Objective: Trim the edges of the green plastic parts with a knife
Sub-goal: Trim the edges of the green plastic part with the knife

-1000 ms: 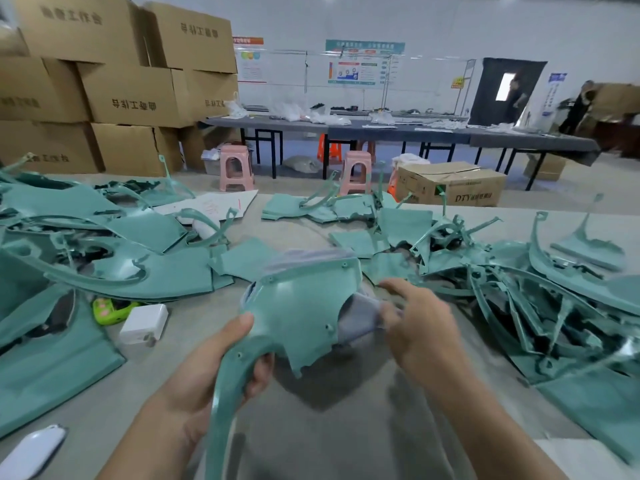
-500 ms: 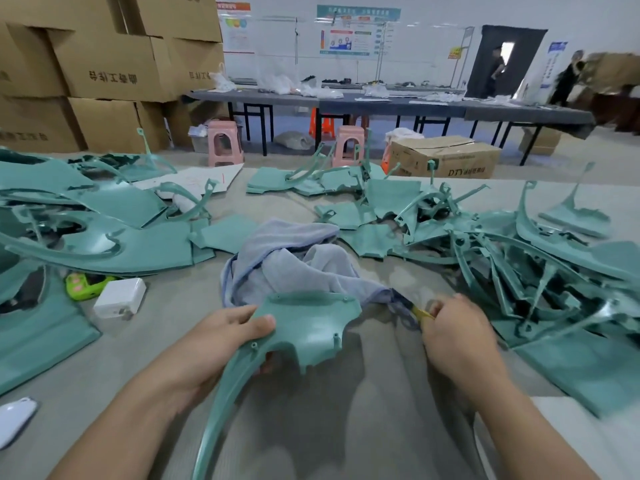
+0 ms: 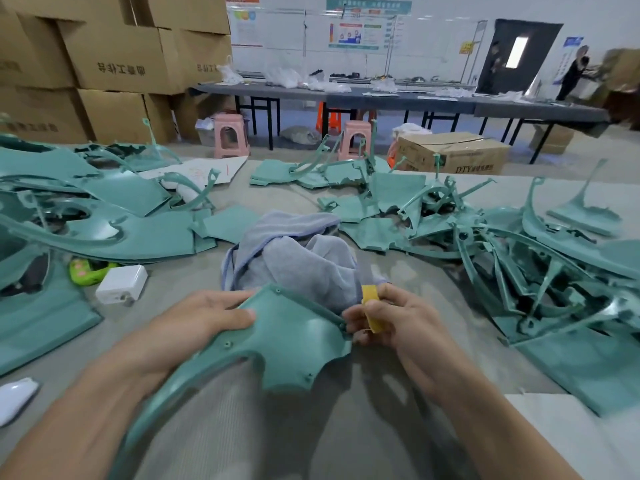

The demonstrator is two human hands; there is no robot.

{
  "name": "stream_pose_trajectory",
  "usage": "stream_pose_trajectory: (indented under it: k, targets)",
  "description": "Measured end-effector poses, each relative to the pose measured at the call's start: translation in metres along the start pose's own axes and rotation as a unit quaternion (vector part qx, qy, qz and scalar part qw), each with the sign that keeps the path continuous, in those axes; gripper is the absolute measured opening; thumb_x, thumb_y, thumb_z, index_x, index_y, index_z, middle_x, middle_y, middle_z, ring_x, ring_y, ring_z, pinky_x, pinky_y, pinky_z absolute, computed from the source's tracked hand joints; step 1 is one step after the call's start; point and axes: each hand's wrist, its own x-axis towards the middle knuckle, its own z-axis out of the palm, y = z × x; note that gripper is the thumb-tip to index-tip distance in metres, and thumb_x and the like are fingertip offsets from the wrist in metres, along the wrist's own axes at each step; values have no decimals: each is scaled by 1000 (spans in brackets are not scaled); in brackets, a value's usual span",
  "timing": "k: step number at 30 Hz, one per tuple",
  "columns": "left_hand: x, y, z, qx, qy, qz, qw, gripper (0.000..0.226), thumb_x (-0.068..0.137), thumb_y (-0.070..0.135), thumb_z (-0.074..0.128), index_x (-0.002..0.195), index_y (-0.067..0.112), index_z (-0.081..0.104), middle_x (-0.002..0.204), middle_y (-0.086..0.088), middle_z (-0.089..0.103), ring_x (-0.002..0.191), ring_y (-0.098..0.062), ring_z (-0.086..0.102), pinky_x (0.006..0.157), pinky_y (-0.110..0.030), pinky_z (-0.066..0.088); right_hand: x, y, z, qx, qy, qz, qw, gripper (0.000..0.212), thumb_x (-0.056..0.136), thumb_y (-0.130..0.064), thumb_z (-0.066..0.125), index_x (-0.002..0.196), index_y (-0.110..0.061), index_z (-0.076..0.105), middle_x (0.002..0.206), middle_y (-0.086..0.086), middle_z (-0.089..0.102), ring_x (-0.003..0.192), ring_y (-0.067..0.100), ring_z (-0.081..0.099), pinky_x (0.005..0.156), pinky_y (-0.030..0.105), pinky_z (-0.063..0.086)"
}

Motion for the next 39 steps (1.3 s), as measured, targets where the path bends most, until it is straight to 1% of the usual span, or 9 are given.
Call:
stream_pose_trajectory:
  k: [6,12,15,18,22,26,29,31,39]
  targets:
    - [-12,-2,-34,265,41,-15,963,29,85,50,75,113,41,76,96,5,79,93,-15,75,89,-38,56,30,10,14,-73,-117,-18,990,17,94,-12,59,87,-18,73,93,-2,67,86,21,53,83,30,41]
    - [-10,3,16,612,338,180,692,7,82,50,68,80,45,72,63,15,67,57,-17,58,48,-25,37,29,20,16,-146,15,-152,977,9,94,-16,60,91,-16,69,127,-16,68,114,4,63,89,31,50]
    - [-11,-5,38,590,217,128,767,52,94,68,29,78,26,55,64,7,61,64,-17,58,60,-36,48,16,17,5,-163,111,-164,967,10,91,-25,61,90,-20,70,87,2,73,76,23,64,69,47,57]
    - [-17,-1,51,529,145,128,827,63,91,77,14,88,36,61,87,18,70,88,-15,66,79,-36,53,8,15,-11,-170,154,-152,961,19,98,-18,61,83,-23,71,80,0,71,63,10,59,51,29,56]
    - [-31,14,56,506,118,253,816,50,73,60,54,122,51,62,124,34,63,115,7,60,97,-25,51,8,11,-22,-134,177,-114,968,24,100,-11,59,78,-17,66,84,5,72,58,7,57,48,29,56]
    - [-30,-1,94,630,-38,151,761,97,67,32,50,156,48,14,160,25,21,152,0,10,124,-26,7,12,13,-25,-125,190,-117,967,21,99,-7,58,80,-11,64,78,1,74,53,2,54,46,18,47]
    - [-22,-14,109,657,110,247,703,53,72,15,49,119,26,73,115,1,74,107,-18,71,98,-41,54,12,13,-26,-141,192,-127,963,19,98,-9,59,80,-14,64,78,1,75,59,8,57,51,25,48]
    - [-13,-18,97,615,192,320,694,28,76,20,72,103,26,76,91,7,77,79,-16,74,70,-28,55,11,12,-27,-133,191,-136,963,19,99,-9,59,80,-13,62,73,4,74,59,15,55,56,34,46]
    - [18,-26,49,292,324,180,882,40,95,28,65,62,20,43,49,10,39,47,-8,36,49,-20,33,-8,6,-10,-175,140,-202,953,24,101,-11,57,78,-17,61,54,-5,50,48,9,36,47,23,30]
